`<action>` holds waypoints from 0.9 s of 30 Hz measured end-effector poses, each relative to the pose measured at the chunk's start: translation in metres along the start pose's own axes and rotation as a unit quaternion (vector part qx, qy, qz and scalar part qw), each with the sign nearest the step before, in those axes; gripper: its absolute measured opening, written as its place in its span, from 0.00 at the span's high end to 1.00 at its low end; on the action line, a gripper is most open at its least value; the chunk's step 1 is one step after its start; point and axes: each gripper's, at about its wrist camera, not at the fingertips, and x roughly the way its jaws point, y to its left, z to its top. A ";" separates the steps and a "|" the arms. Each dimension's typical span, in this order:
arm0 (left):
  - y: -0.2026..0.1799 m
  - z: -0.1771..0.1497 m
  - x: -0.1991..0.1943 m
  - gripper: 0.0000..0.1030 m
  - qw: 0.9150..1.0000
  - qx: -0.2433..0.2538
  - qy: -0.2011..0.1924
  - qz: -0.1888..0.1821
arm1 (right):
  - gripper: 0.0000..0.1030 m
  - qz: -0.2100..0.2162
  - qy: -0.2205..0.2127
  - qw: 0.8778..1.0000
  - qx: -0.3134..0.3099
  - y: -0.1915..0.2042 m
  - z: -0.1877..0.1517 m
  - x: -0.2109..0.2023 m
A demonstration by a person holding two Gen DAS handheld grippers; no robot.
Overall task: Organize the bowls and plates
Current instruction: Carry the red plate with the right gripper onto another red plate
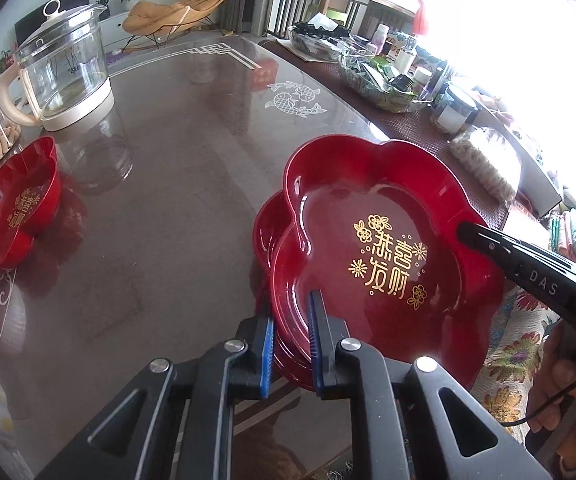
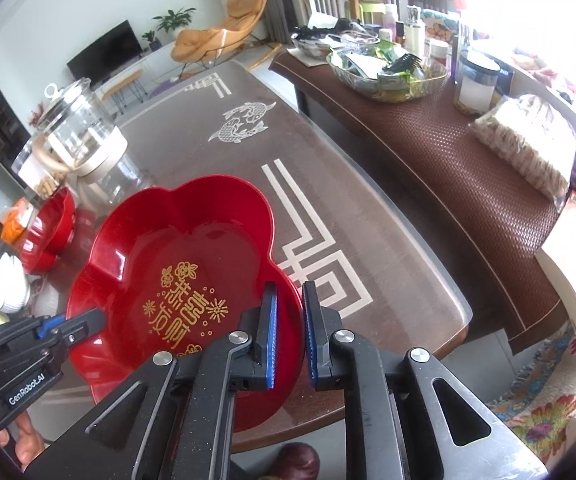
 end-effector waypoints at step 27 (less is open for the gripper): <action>-0.001 -0.016 -0.031 0.45 1.000 0.007 -0.023 0.005 | 0.54 -0.018 0.000 1.000 -0.002 -0.011 0.007 0.011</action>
